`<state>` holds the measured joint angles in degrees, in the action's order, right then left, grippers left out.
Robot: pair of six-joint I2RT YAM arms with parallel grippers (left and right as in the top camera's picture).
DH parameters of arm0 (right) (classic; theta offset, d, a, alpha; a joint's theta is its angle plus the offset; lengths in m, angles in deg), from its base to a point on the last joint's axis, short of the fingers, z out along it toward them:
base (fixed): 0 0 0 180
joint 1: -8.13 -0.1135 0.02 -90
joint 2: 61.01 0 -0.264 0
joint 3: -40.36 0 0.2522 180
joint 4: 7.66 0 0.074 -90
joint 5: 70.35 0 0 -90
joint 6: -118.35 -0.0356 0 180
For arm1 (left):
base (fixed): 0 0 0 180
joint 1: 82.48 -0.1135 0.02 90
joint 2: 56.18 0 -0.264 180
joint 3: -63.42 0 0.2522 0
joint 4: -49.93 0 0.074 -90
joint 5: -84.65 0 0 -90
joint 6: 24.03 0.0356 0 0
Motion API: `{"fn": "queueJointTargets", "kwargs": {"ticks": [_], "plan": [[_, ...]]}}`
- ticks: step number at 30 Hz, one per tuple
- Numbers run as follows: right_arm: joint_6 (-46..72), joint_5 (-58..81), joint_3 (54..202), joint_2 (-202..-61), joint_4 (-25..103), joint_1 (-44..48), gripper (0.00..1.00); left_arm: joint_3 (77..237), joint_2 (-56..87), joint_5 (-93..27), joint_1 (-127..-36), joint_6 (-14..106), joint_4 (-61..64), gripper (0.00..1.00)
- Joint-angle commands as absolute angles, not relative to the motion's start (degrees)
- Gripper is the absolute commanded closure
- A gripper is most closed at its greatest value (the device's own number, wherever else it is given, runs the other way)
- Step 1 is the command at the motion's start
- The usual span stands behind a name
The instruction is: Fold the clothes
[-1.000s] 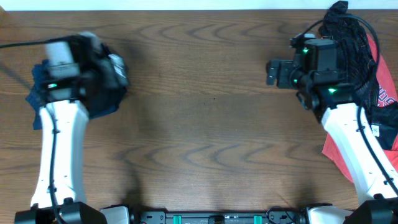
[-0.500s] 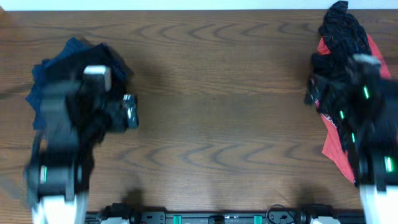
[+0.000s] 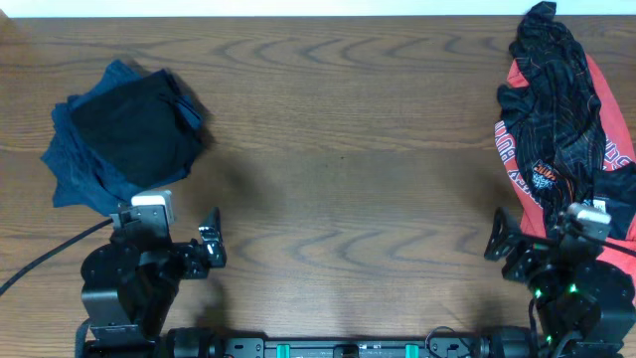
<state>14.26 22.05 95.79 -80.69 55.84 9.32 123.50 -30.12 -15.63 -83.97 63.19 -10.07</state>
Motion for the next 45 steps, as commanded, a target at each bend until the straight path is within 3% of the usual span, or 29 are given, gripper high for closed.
{"fn": "queueJointTargets", "kwargs": {"ticks": [1,7,21,31,41,45], "plan": [[13.58,22.68,95.18,-80.47,60.88,9.01,0.01,123.44,-30.44,-15.17,-84.00,62.68,-12.28,0.02],[13.30,22.85,95.09,-80.45,71.51,9.01,0.01,123.44,-30.44,-15.17,-84.00,62.68,-16.70,0.02],[15.49,20.89,94.59,-77.26,69.56,9.12,0.01,123.44,-30.44,-15.17,-84.00,62.68,-17.88,0.02],[31.46,12.63,77.76,-64.43,42.59,9.12,0.01,123.44,-30.44,-15.17,-84.00,62.68,-17.88,0.02],[32.77,9.30,55.53,-61.28,7.01,6.94,0.01,123.44,-30.44,-15.17,-84.00,62.68,-17.88,0.02],[37.08,10.59,54.44,-61.28,7.62,6.65,0.01,123.44,-30.44,-15.17,-84.00,62.68,-17.88,0.02]]}}
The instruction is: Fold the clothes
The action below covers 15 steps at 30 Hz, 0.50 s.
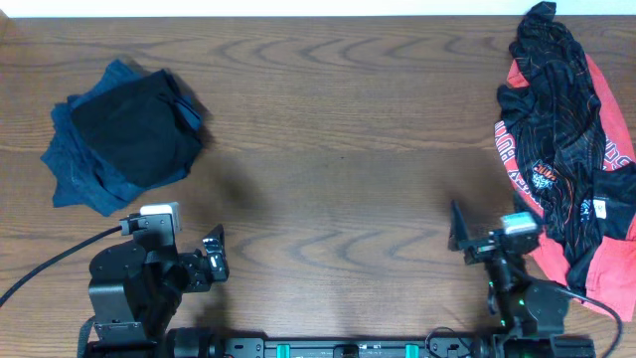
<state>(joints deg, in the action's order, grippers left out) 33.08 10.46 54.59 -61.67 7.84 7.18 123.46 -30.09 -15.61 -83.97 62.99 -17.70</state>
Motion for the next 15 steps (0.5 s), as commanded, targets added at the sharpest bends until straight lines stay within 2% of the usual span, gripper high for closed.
{"fn": "queueJointTargets", "kwargs": {"ticks": [1,15], "plan": [[37.54,10.64,54.44,-61.28,7.71,6.67,0.01,123.44,-30.44,-15.17,-84.00,62.68,-17.88,0.02],[37.43,10.61,54.44,-61.28,9.52,6.65,0.01,123.44,-30.44,-15.17,-84.00,62.68,-17.88,0.02]]}}
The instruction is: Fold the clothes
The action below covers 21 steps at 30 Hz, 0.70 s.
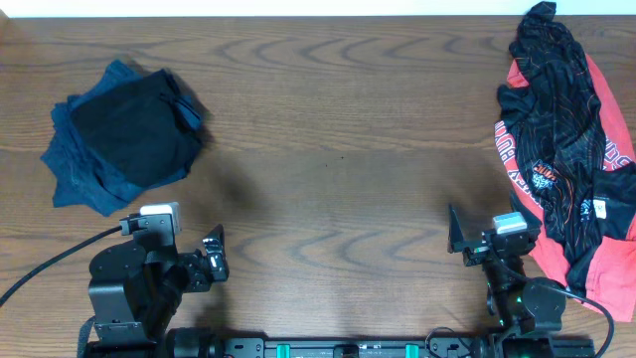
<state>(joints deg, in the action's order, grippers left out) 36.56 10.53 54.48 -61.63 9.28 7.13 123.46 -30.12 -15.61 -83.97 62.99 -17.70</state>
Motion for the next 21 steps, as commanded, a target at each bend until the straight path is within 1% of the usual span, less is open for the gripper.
{"fn": "queueJointTargets", "kwargs": {"ticks": [1,20,21], "plan": [[37.43,10.61,54.44,-61.28,9.52,6.65,0.01,123.44,-30.44,-15.17,-84.00,62.68,-17.88,0.02],[37.43,10.61,54.44,-61.28,9.54,6.65,0.01,123.35,-30.62,-15.09,-84.00,62.70,-17.83,0.02],[37.43,10.61,54.44,-61.28,9.54,6.65,0.01,123.35,-30.88,-13.75,-84.08,62.68,-17.75,0.02]]}}
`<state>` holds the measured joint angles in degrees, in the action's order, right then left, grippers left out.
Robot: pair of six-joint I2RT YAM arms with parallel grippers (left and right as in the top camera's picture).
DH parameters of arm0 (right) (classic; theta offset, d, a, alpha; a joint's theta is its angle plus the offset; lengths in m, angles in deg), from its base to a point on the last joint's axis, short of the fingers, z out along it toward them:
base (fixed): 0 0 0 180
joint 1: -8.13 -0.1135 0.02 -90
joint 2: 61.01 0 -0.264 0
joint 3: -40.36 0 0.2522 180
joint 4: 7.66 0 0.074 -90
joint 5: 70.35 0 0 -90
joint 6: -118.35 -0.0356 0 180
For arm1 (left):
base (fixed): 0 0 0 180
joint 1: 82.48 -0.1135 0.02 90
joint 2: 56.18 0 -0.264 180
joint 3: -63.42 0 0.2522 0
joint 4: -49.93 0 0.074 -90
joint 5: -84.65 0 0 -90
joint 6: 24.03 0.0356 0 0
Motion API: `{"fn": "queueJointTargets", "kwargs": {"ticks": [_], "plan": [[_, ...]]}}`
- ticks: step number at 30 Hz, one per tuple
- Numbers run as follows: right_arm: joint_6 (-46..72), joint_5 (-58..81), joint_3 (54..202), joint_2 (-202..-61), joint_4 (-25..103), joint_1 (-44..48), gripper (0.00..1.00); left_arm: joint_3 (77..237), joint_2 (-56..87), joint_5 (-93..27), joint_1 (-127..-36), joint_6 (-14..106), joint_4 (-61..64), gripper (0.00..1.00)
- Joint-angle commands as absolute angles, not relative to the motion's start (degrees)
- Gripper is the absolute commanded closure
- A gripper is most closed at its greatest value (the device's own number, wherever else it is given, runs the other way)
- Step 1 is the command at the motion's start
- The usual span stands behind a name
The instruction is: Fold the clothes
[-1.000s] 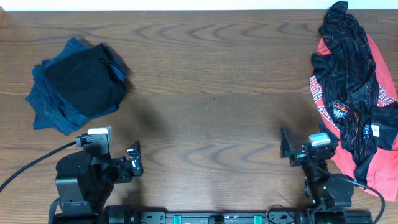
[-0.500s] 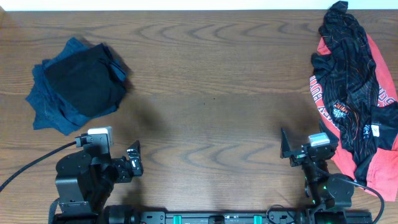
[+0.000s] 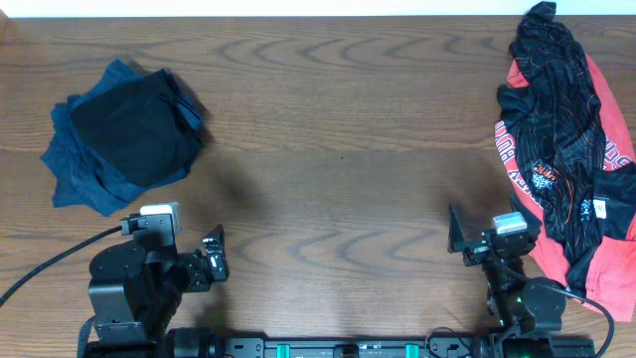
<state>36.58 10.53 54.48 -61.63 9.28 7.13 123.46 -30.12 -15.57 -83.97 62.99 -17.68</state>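
A heap of unfolded clothes (image 3: 561, 139), black garments over a red one with white lettering, lies at the right edge of the table. A folded stack of dark blue and black clothes (image 3: 124, 134) sits at the far left. My left gripper (image 3: 213, 255) rests near the front left edge, well below the folded stack, with nothing in it. My right gripper (image 3: 458, 232) sits near the front right, just left of the red garment's lower end, holding nothing. From overhead the finger gap of either gripper is too small to read.
The wooden table (image 3: 328, 149) spans the view. A black cable (image 3: 45, 261) runs from the left arm's base to the left edge. Both arm bases stand along the front edge.
The right arm first sat against the lower end of the red garment, its gripper near the pile. Later it stood further left and clear of the cloth, where it has stayed. The left arm shifted slightly toward the front and then held still. The clothes stayed in place.
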Motion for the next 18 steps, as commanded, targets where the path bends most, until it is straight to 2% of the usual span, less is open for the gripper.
{"fn": "queueJointTargets", "kwargs": {"ticks": [1,10,18], "plan": [[37.43,10.61,54.44,-61.28,9.54,6.65,0.01,123.35,-31.27,-12.64,-84.11,62.68,-17.81,0.02],[37.43,10.61,54.44,-61.28,9.54,6.65,0.01,113.36,-41.13,-11.87,-84.11,64.02,-16.63,0.02],[37.43,10.61,54.44,-61.28,9.52,6.65,0.01,95.26,-52.04,-11.72,-84.11,63.99,4.81,0.02]]}}
